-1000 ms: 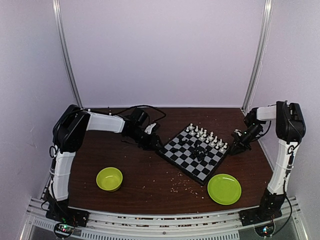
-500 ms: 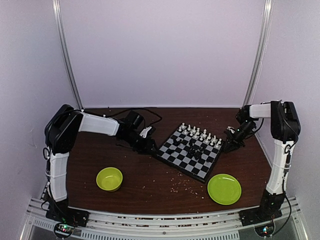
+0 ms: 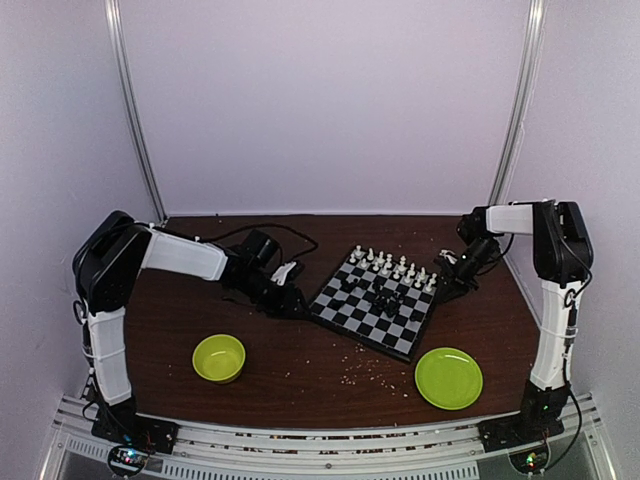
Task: Set up the chess pieces on the board
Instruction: Adjust the chessboard at the center of the board.
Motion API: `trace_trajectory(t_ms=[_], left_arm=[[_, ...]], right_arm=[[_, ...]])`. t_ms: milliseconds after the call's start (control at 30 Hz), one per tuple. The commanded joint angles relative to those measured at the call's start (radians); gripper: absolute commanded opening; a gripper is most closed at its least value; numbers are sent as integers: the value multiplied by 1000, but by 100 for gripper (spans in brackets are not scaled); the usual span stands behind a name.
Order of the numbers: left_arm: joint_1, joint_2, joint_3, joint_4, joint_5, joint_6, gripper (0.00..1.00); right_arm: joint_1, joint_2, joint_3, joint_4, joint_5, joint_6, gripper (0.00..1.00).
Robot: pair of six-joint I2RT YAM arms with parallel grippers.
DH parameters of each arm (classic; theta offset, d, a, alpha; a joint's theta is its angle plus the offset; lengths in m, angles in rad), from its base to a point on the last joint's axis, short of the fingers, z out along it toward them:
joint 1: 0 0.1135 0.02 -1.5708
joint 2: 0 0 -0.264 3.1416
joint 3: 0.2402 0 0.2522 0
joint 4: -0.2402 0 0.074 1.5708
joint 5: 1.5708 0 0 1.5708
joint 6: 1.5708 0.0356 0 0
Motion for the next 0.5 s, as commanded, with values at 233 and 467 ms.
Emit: trace_trajectory(t_ms=[233,467], left_arm=[[-15,-55,-8,47,-41,0,44],[12,-38,58,53,-93,-42,52]], right_arm=[[-49,-140,-126,68,-30,11,17],[-43,-156,-204,234,-103,121,24]])
